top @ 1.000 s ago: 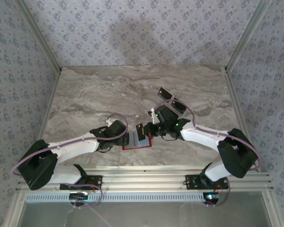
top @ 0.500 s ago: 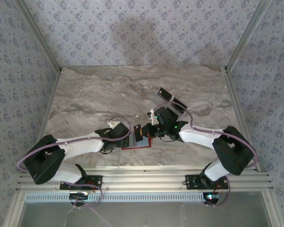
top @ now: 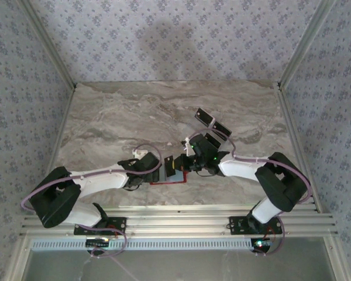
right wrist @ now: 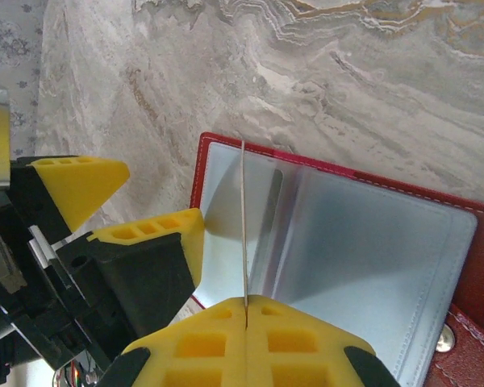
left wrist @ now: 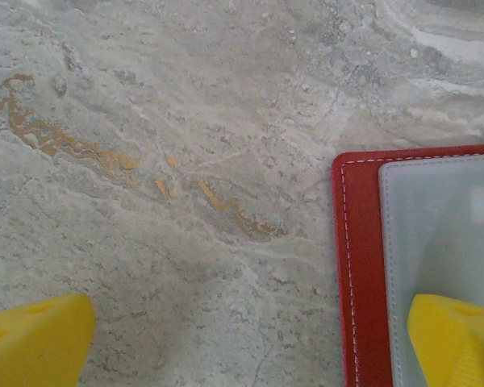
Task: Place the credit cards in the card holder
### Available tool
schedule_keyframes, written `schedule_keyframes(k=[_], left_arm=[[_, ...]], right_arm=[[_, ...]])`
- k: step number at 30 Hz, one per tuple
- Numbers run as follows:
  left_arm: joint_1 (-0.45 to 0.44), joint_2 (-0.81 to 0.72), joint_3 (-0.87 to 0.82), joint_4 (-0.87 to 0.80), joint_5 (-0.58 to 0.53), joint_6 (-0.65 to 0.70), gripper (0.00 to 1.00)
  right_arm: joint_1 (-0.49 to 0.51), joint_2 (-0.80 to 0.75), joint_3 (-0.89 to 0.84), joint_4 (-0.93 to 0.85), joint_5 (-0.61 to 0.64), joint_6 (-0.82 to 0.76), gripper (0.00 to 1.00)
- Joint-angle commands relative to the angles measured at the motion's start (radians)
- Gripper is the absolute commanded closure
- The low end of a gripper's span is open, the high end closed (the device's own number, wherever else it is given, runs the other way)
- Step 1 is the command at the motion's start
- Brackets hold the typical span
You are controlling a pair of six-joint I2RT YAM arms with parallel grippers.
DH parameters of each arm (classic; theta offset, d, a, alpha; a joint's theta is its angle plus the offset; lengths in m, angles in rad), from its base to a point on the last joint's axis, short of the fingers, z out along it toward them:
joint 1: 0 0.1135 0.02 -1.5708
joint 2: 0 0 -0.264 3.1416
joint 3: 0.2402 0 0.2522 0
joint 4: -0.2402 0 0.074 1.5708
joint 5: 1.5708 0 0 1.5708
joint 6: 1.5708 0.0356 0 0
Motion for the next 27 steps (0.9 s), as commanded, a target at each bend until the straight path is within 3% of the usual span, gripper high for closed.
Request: schedule_keyframes(k=[1, 27], left_arm=[[-0.008, 0.004, -0.025, -0.043, -0.025, -0.015, 0.00], [-0.009, -0.005, -0.039, -0.026, -0.024, -0.014, 0.00]], right_arm=[[0.007, 0.009, -0.023, 0.044, -0.003, 0.037, 1.00], [0.033, 0.018, -0.095, 0.154, 0.084, 0.148, 1.00]])
